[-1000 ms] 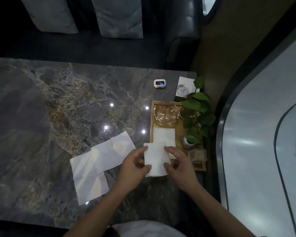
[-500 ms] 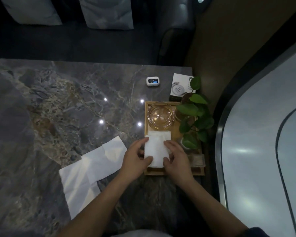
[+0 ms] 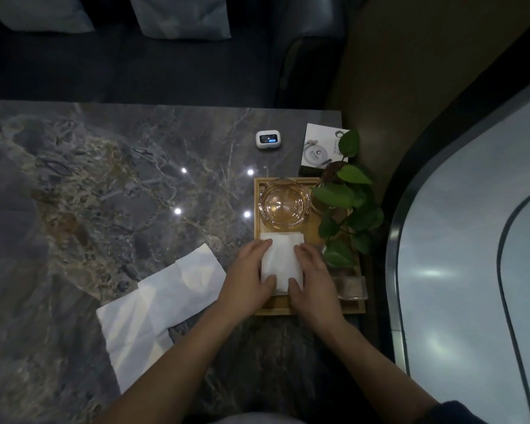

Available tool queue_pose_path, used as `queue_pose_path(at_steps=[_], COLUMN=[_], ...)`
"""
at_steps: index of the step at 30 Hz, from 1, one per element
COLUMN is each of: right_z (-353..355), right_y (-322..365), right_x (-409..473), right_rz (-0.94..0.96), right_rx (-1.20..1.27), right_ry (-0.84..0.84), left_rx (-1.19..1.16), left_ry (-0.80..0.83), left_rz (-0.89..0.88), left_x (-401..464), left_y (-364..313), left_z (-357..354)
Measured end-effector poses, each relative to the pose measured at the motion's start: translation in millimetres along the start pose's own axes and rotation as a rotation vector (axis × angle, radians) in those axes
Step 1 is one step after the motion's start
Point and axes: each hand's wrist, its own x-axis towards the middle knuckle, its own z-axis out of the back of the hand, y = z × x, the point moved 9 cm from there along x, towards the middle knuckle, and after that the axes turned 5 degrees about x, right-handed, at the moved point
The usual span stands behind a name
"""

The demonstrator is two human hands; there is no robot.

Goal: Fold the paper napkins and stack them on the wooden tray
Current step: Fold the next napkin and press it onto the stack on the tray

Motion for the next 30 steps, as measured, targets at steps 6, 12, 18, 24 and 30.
queue_pose_path(at_steps=[6,12,18,24,30], right_z=[-8.9,-28.0,-37.5,-36.0,-30.5], right_y=[6.3,6.5,-6.5,-4.0,8.0], right_x=[-6.0,-7.4,-4.6,-2.6,-11.9], right_rz=[0.058,0.234,0.210,0.224,0.253], right_rx=[-0.314,-0.630,-0.731,-0.727,-0.721], right_ry=[0.055,0.098,0.194,0.177,0.120], left_rx=[0.474,0.752,0.794,0.804,0.655], left_ry=[-0.072,0.024,0.080,0.083,0.023], left_rz=[-0.147,-0.257,-0.252,-0.230,-0.201], left_x=[-18.6,-23.8,-20.9,-21.1,-38.9], left_y=[-24.1,-20.2,-11.9,-8.6,-5.2], left_z=[-1.7,-30.3,-38.6,-39.5,-26.9])
